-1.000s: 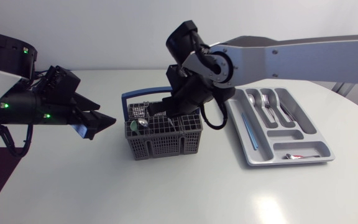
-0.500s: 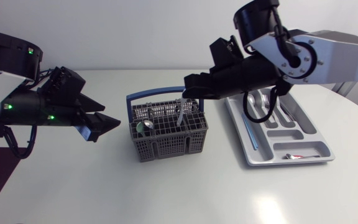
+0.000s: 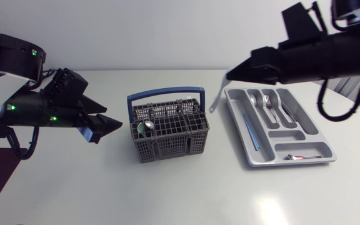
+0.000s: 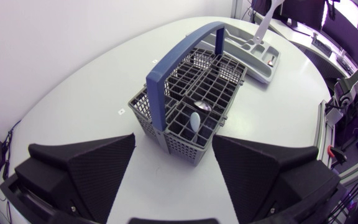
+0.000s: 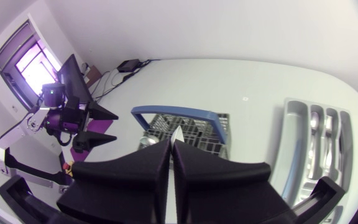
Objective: Unload the cutlery basket into the drawer organizer.
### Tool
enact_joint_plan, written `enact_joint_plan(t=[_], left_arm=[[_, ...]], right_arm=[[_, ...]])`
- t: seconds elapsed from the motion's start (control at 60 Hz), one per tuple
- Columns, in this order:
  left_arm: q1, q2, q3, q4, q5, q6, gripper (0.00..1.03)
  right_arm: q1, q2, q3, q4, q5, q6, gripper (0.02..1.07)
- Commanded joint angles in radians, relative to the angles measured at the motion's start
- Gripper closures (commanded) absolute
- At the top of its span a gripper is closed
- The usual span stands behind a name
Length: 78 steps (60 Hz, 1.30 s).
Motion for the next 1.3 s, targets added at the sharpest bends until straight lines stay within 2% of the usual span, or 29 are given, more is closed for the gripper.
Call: enact_joint_plan(t=[0.0, 0.133, 0.3, 0.417, 0.483, 0.583, 0.717, 0.983, 1.283], left_arm=[[-0.006, 0.011, 0.000, 0.000, -0.003, 0.004, 0.17], [-0.017, 0.027, 0.007, 0.000, -0.003, 0.004, 0.17], [-0.033, 0.050, 0.018, 0.002, -0.003, 0.003, 0.17], [-0.041, 0.054, 0.020, 0.002, -0.003, 0.003, 0.17], [-0.043, 0.054, 0.021, 0.000, -0.006, 0.003, 0.17], [-0.044, 0.054, 0.024, -0.004, -0.010, 0.003, 0.17], [-0.047, 0.054, 0.020, -0.007, -0.015, 0.003, 0.17], [-0.047, 0.053, 0.012, -0.011, -0.016, 0.008, 0.17], [-0.056, 0.065, 0.006, -0.009, -0.018, 0.014, 0.17]], right_arm=[[-0.084, -0.064, -0.041, -0.062, -0.009, -0.102, 1.01], [-0.246, -0.127, -0.086, -0.146, -0.007, -0.244, 1.01], [-0.453, -0.106, -0.173, -0.174, 0.001, -0.444, 1.01], [-0.521, -0.098, -0.232, -0.163, 0.057, -0.551, 1.01], [-0.552, -0.109, -0.270, -0.133, 0.123, -0.609, 1.01], [-0.575, -0.093, -0.322, -0.093, 0.185, -0.678, 1.01], [-0.581, -0.078, -0.409, 0.019, 0.263, -0.746, 1.01], [-0.621, 0.059, -0.483, 0.228, 0.364, -0.823, 1.01], [-0.611, 0.172, -0.523, 0.303, 0.406, -0.841, 1.00]])
